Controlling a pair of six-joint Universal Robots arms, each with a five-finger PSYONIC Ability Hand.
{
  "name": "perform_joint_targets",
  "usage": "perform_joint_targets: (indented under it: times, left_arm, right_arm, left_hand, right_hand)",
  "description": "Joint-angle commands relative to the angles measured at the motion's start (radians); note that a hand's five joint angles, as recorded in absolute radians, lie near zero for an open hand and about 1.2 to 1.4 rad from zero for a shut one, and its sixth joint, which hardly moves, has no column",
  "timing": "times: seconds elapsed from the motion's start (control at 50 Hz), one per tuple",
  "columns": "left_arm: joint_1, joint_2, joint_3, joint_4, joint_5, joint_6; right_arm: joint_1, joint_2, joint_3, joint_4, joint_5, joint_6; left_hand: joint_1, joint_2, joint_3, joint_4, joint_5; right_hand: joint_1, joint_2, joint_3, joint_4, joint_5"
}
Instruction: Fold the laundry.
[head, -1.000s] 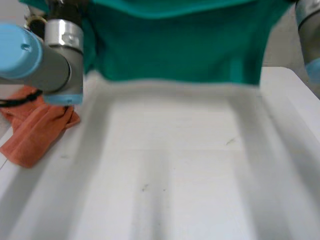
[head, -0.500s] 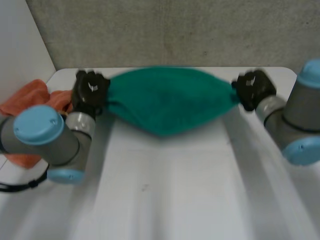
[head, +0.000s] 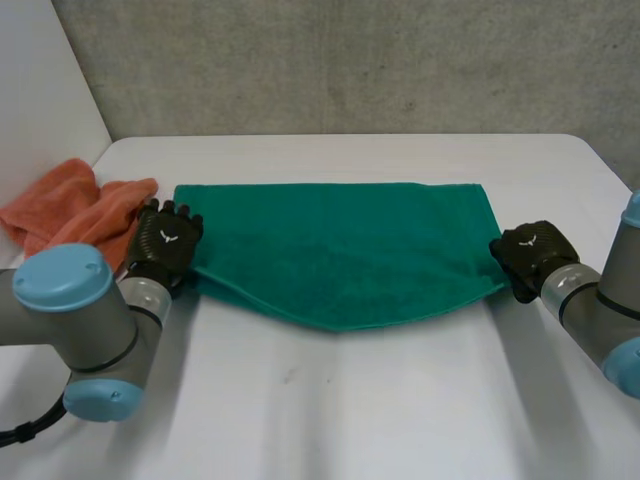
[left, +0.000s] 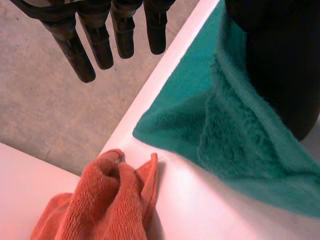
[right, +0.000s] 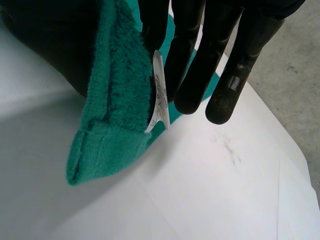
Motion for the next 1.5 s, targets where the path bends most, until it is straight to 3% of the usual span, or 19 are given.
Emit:
perform_joint_targets:
  times: [0.02,0.04,0.14,0.16,0.24,0.38,0.48,0.54,0.68,0.8,0.88,1.18,1.22,1.24,1.26,1.28,1.3,1.38,1.5]
  left_arm:
    - [0.004,0.086,-0.069,-0.106,0.002,0.019]
    - [0.004,0.093,-0.077,-0.115,0.002,0.019]
    - [0.006,0.122,-0.115,-0.184,0.012,0.022]
    - [0.006,0.126,-0.118,-0.196,0.011,0.024]
    - [0.01,0.169,-0.143,-0.301,0.006,0.024]
    - [0.064,0.287,-0.201,-0.581,0.006,0.028]
    - [0.065,0.349,-0.268,-0.848,0.012,0.102]
    - [0.059,0.366,-0.29,-0.904,0.015,0.142]
    - [0.052,0.347,-0.186,-0.732,0.014,0.139]
    - [0.024,0.191,0.001,-0.49,0.006,0.093]
    - [0.018,0.058,0.136,-0.413,0.003,0.073]
    - [0.002,-0.301,0.535,-0.29,0.003,0.081]
    - [-0.001,-0.315,0.548,-0.264,0.005,0.081]
    - [-0.004,-0.318,0.549,-0.25,0.003,0.081]
    - [-0.007,-0.318,0.549,-0.24,0.0,0.081]
    - [-0.017,-0.317,0.546,-0.212,-0.002,0.081]
    - [-0.025,-0.314,0.541,-0.195,-0.005,0.081]
    - [-0.044,-0.276,0.528,-0.134,-0.046,0.079]
    - [-0.044,-0.138,0.418,-0.117,-0.112,0.07]
  right_arm:
    - [-0.021,-0.017,0.043,0.001,-0.014,-0.006]
    - [-0.024,-0.026,0.053,0.001,-0.016,-0.004]
    - [-0.026,-0.068,0.076,0.009,-0.02,-0.012]
    - [-0.026,-0.075,0.079,0.015,-0.022,-0.015]
    - [-0.036,-0.103,0.086,0.098,-0.039,-0.053]
    - [-0.105,-0.198,0.086,0.459,-0.083,-0.289]
    - [-0.157,-0.249,0.118,0.687,-0.085,-0.444]
    - [-0.188,-0.263,0.122,0.751,-0.094,-0.507]
    - [-0.185,-0.218,0.069,0.596,-0.091,-0.402]
    - [-0.135,-0.092,-0.045,0.479,-0.063,-0.276]
    - [-0.061,-0.013,-0.156,0.425,-0.011,-0.233]
    - [0.023,0.412,-0.736,0.343,0.157,-0.216]
    - [0.025,0.44,-0.785,0.342,0.177,-0.208]
    - [0.025,0.46,-0.818,0.342,0.196,-0.207]
    - [0.028,0.468,-0.83,0.343,0.202,-0.202]
    - [0.031,0.471,-0.842,0.343,0.207,-0.199]
    - [0.036,0.469,-0.849,0.34,0.211,-0.19]
    - [0.036,0.423,-0.85,0.33,0.214,-0.103]
    - [0.033,0.19,-0.683,0.299,0.176,0.091]
  left_hand:
    - [0.087,0.097,0.098,0.1,0.108]
    - [0.157,0.167,0.168,0.17,0.178]
    - [1.042,1.052,1.053,1.055,1.063]
    - [1.131,1.142,1.142,1.144,1.152]
    - [1.132,1.143,1.143,1.145,1.153]
    - [1.132,1.143,1.143,1.145,1.153]
    - [1.132,1.143,1.143,1.145,1.153]
    - [1.132,1.143,1.143,1.145,1.153]
    - [1.132,1.143,1.143,1.145,1.153]
    - [1.132,1.143,1.143,1.145,1.153]
    - [1.132,1.143,1.143,1.145,1.153]
    - [1.132,1.143,1.143,1.145,1.153]
    - [0.873,0.884,0.884,0.886,0.894]
    - [0.577,0.588,0.588,0.591,0.599]
    - [0.292,0.303,0.304,0.306,0.314]
    - [-0.09,-0.079,-0.079,-0.077,-0.069]
    - [-0.005,0.006,0.006,0.008,0.016]
    - [-0.09,-0.079,-0.079,-0.077,-0.069]
    - [-0.09,-0.079,-0.079,-0.077,-0.069]
  right_hand:
    - [0.4,0.218,0.216,0.208,0.23]
    - [0.4,0.218,0.216,0.208,0.23]
    - [0.4,0.218,0.216,0.208,0.23]
    - [0.4,0.218,0.216,0.208,0.23]
    - [0.4,0.218,0.216,0.208,0.23]
    - [0.4,0.218,0.216,0.208,0.23]
    - [0.4,0.218,0.216,0.208,0.23]
    - [0.4,0.218,0.216,0.208,0.23]
    - [0.4,0.218,0.216,0.208,0.23]
    - [0.4,0.218,0.216,0.208,0.23]
    - [0.4,0.218,0.216,0.208,0.23]
    - [0.4,0.218,0.216,0.208,0.23]
    - [0.326,0.144,0.141,0.133,0.155]
    - [-0.649,-0.831,-0.833,-0.841,-0.819]
    - [-0.821,-1.004,-1.006,-1.014,-0.992]
    - [-0.821,-1.004,-1.006,-1.014,-0.992]
    - [-0.821,-1.004,-1.006,-1.014,-0.992]
    - [-0.821,-1.004,-1.006,-1.014,-0.992]
    - [-0.821,-1.004,-1.006,-1.014,-0.992]
